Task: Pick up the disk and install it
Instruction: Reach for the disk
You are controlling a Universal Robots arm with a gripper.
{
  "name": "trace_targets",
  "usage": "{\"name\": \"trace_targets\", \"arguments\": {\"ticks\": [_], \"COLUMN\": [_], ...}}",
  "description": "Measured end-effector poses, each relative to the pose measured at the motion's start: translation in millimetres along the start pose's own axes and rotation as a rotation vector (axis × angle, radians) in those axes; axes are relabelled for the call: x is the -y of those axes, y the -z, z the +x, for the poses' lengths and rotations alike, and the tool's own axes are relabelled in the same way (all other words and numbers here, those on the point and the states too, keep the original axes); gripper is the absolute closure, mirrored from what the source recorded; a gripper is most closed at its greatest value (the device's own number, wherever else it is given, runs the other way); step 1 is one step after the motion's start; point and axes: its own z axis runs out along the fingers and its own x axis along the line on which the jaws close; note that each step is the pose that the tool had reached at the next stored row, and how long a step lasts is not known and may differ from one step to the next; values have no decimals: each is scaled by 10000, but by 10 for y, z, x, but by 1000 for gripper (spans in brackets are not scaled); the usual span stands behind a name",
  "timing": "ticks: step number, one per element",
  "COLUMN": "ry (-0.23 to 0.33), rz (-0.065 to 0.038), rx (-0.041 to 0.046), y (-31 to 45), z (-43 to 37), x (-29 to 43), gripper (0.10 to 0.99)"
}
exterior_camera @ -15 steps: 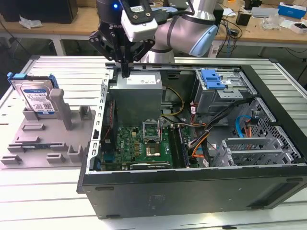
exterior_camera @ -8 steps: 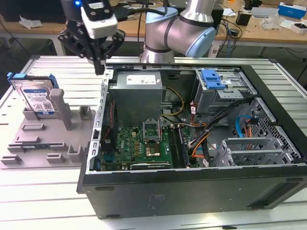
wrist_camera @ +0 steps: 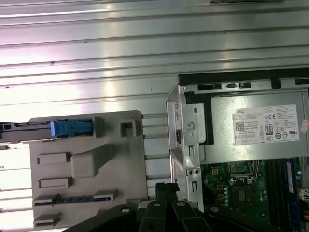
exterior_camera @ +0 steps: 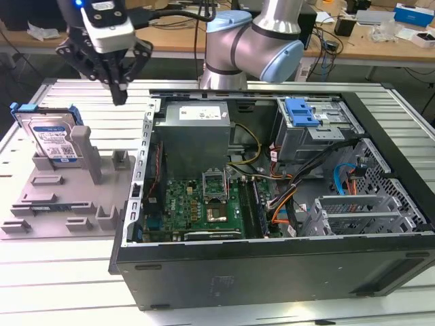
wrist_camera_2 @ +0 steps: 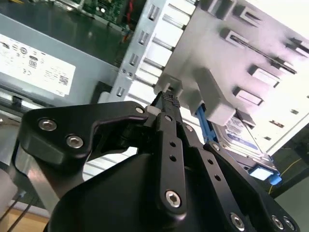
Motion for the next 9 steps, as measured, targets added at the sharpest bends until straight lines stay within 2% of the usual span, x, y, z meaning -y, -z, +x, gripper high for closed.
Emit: {"name": "trace_targets", "arguments": {"ticks": [4,8,9], "ry": [-3,-4,-4], "rz": [2,4,5], "rx": [-35,-59,-71], "y": [-2,-5,-7], "z": [176,307,372], "x": [-29,-61,-80], "gripper": [980,980,980]}}
